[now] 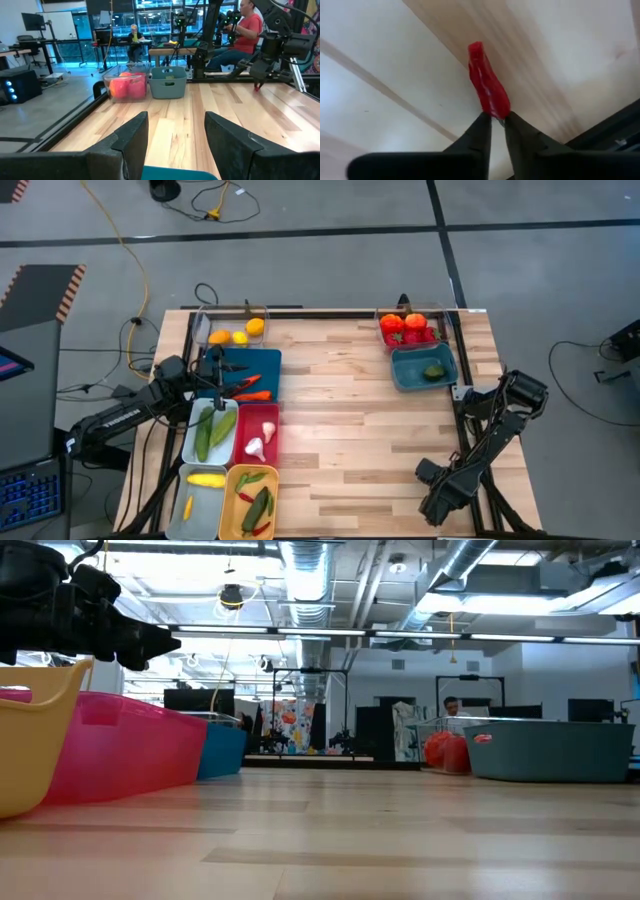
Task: Sort produce into baskets
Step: Put the red chili pepper into the yellow bin
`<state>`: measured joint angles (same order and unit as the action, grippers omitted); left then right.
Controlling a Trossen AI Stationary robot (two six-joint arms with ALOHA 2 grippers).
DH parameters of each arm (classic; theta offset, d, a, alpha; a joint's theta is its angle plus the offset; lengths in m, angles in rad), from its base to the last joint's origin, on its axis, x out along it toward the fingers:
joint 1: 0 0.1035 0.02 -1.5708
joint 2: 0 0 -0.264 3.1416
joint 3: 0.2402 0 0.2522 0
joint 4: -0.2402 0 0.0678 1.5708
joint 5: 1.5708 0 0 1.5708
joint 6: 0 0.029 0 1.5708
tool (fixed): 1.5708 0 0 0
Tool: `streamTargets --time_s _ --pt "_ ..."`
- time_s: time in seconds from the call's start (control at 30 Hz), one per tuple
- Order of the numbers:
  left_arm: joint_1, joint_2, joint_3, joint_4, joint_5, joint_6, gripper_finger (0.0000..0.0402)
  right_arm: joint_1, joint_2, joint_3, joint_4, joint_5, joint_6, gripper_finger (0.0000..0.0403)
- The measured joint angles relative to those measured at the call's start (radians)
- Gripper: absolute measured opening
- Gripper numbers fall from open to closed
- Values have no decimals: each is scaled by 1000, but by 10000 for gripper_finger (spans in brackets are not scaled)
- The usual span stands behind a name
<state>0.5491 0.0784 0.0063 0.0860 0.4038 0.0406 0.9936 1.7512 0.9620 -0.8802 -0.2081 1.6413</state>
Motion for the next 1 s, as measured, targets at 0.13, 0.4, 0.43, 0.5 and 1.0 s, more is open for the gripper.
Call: streamTargets --time_s 0.13,0.4,0.43,0.5,1.0 --pt "0 0 0 0 0 0 182 -2 1 -1 20 -1 0 47" --pt "0 0 0 0 0 0 182 -52 6 46 36 2 -1 25" --pt "0 0 0 0 0 0 182 -66 6 57 47 9 -4 26" --pt "0 0 0 0 0 0 182 -94 6 87 65 39 -38 30" --pt "0 0 0 0 0 0 182 -381 4 252 496 476 -550 30"
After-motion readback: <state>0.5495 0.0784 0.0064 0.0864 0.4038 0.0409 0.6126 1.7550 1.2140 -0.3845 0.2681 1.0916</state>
